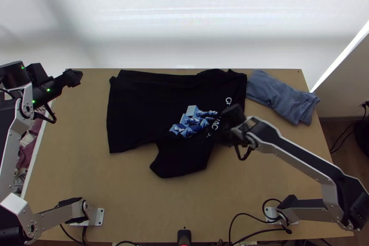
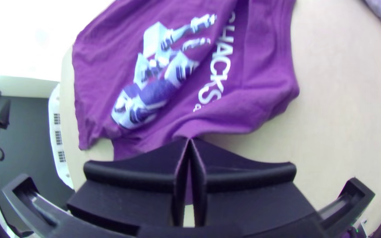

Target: Fold the t-shirt

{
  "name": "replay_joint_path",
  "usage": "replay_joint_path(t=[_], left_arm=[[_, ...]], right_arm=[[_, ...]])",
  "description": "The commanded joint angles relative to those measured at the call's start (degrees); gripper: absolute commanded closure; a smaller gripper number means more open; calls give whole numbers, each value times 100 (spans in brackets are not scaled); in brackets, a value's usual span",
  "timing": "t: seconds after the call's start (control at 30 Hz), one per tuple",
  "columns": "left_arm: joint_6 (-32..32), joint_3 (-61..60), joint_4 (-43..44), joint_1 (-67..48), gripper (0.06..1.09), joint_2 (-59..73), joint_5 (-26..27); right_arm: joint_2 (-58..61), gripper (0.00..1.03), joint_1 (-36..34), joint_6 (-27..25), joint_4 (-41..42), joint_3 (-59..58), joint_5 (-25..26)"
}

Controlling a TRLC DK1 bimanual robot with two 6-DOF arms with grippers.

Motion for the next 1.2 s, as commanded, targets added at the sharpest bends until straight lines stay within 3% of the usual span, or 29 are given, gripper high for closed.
replay_joint_path(t=[0.0, 0.2, 0.53, 0.63, 0.77, 0.83, 1.17], left_arm=[[595, -118, -520, -113, 10, -146, -4], [1579, -179, -1988, -570, 10, -182, 5], [1825, -320, -4246, -2037, 10, 196, -31], [1553, -531, -4229, -2266, 10, 469, -83], [1553, -1120, -3737, -2802, 10, 565, -1226], [1553, -1322, -3534, -2934, 10, 662, -1534], [1438, -1603, -2682, -2960, 11, 1146, -1551]], right_arm=[[-230, 100, -479, -173, 32, 173, 102], [-388, 100, -1340, -622, 32, 85, 102], [-529, 100, -1568, -674, 32, -47, 94], [-529, 100, -1481, -630, 41, -65, 94], [-529, 100, -1357, -613, 41, -100, 94], [-529, 100, -1305, -613, 50, -100, 94], [-503, 100, -1296, -613, 102, -109, 94]])
